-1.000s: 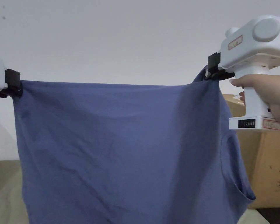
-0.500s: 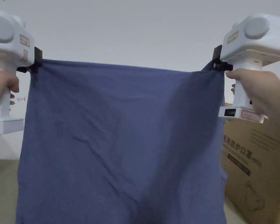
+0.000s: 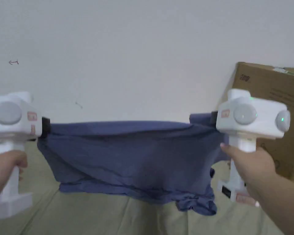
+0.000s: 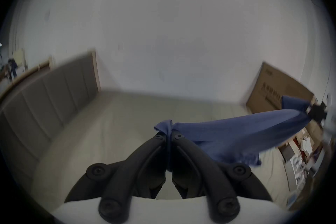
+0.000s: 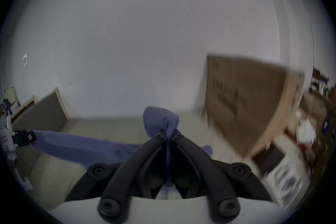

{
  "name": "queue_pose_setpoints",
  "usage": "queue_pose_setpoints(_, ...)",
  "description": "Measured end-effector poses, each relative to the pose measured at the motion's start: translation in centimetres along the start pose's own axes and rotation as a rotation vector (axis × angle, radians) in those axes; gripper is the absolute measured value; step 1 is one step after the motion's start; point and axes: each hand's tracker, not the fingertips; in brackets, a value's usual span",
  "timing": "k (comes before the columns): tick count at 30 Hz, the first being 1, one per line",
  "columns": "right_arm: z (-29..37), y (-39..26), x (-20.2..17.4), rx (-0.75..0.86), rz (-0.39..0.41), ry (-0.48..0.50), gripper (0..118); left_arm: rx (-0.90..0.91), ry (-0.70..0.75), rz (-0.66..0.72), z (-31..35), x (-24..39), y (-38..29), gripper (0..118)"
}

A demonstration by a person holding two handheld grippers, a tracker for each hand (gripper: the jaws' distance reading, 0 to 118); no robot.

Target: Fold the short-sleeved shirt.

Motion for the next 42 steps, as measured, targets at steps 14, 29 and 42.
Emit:
queue_pose_setpoints(14, 16.6, -32.4, 11.8, -0.499, -0.103, 0.112, 1, -0.336, -0.069, -0.105, 14.8, -8.6, -32.6, 3)
queue_pose_setpoints(29, 22.2, -34.6, 13.6, -0.669, -0.143, 0.046, 55, -0.441, -0.114, -0.128, 21.4, -9.2, -35.8, 61)
queue_pose_setpoints(42, 36.2, -26.3, 9.5, -0.007, -0.254, 0.18, 86, 0.164, -0.208, 0.069, 37.2, -5.9, -28.8, 101)
